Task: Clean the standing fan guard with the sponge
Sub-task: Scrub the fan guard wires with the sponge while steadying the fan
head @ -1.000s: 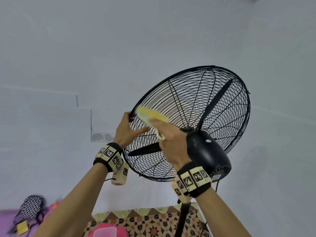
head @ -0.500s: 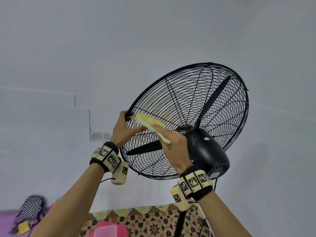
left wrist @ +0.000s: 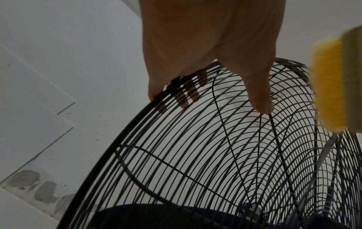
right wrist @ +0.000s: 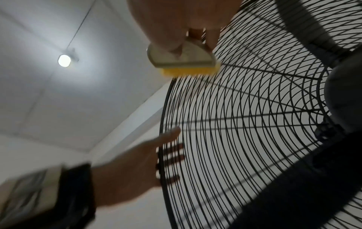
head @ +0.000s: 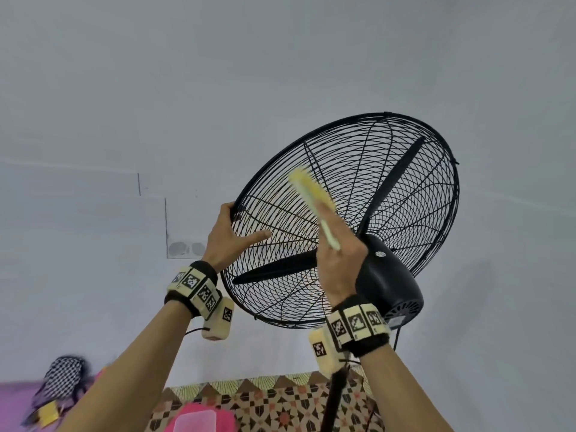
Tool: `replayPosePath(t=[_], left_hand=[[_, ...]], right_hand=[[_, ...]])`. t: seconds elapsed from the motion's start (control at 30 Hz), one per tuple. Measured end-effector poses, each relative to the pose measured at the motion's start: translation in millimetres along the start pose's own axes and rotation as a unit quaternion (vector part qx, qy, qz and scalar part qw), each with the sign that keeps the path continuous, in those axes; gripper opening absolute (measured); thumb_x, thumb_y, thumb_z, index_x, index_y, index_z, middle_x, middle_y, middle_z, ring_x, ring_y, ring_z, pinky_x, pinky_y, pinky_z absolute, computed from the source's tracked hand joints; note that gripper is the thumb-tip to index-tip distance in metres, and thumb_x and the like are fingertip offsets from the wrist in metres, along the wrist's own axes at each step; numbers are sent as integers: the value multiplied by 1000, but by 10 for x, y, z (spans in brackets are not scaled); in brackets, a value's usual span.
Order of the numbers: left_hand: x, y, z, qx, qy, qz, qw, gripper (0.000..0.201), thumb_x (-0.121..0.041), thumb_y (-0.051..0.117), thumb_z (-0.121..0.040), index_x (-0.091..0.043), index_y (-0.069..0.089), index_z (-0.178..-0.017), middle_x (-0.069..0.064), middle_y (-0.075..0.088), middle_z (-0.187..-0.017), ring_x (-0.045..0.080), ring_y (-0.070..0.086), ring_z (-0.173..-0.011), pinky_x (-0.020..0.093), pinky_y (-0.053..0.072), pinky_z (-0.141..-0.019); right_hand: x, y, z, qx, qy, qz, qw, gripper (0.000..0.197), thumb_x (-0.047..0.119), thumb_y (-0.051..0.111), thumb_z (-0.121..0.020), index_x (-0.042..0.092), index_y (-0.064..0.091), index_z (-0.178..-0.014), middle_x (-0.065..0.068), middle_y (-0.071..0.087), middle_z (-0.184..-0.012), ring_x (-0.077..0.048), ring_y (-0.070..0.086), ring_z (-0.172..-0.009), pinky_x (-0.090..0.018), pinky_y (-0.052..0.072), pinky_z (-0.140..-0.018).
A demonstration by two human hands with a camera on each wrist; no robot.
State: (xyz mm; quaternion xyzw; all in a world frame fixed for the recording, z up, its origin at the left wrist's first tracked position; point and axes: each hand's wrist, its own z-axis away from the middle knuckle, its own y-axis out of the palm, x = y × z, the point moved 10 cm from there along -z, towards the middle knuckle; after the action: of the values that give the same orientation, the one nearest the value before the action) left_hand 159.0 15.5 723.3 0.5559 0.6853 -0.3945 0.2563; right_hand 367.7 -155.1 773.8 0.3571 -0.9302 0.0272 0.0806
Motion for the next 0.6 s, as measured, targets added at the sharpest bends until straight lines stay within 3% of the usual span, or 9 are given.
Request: replayPosePath(t=[0.07, 0.17, 0.23, 0.3, 0.4, 0.43, 0.5, 0.6], left_hand=[[-23, 7, 5, -1, 4, 3, 1000, 98, -58, 89, -68, -24, 38, -144, -5, 55, -140, 17, 53, -127, 36, 41, -104], [8, 1, -20, 6, -7, 1, 1000, 102, -61, 93, -64, -23, 39, -142, -5, 56, -137, 18, 54, -125, 39, 43, -106], [1, -13, -65, 23, -8, -16, 1000, 114, -69, 89, -55, -20, 37, -143, -3, 56, -134, 19, 55, -123, 41, 44, -107], [-72, 3, -130, 68, -19, -34, 997, 118, -72, 76, -55, -19, 30, -149, 2, 53, -139, 24, 53, -128, 45, 41, -110], [-313, 72, -275, 158, -43, -29, 986, 109, -63, 62, -74, -19, 12, -160, 17, 40, -157, 29, 45, -136, 57, 27, -119], [-425, 95, -340, 172, -39, -41, 984, 112, -70, 58, -75, -19, 9, -162, 19, 34, -162, 29, 42, -138, 57, 25, -120], [-691, 133, -465, 160, -4, -85, 983, 123, -91, 50, -71, -16, 13, -163, 18, 29, -165, 32, 39, -145, 57, 28, -121], [-965, 212, -602, 127, 37, -93, 987, 115, -88, 53, -74, -13, 23, -157, 13, 36, -158, 29, 44, -141, 46, 36, -115]], right_hand=[[-91, -60, -60, -32, 43, -8, 999, 49, -5, 69, -93, 12, 63, -138, 3, 63, -137, -14, 67, -122, -28, 60, -94], [52, 211, 138, 84, 5, -2, 996, 56, -8, 70, -90, 17, 61, -139, 7, 63, -131, -7, 70, -104, -24, 63, -82], [123, 366, 345, 165, -24, -6, 986, 54, -11, 71, -87, 13, 66, -135, 2, 67, -129, -7, 69, -105, -29, 63, -81], [6, 275, 352, 136, 42, -43, 989, 49, -6, 71, -91, 14, 67, -135, -3, 72, -128, -7, 73, -101, -27, 64, -77], [-218, -109, 188, -13, 181, -109, 977, 35, 12, 69, -99, 21, 65, -133, 10, 68, -124, -8, 69, -107, -24, 62, -79], [-261, -187, 137, -29, 205, -116, 971, 27, 19, 66, -101, 21, 66, -128, 12, 67, -121, -7, 67, -110, -26, 61, -82], [-283, -236, 71, -3, 213, -95, 972, 19, 31, 59, -104, 18, 68, -116, 10, 66, -112, -7, 65, -106, -30, 58, -80], [-299, -241, 99, 47, 181, -27, 982, 28, 42, 57, -103, 17, 68, -107, 6, 53, -110, -10, 60, -102, -36, 61, -74]])
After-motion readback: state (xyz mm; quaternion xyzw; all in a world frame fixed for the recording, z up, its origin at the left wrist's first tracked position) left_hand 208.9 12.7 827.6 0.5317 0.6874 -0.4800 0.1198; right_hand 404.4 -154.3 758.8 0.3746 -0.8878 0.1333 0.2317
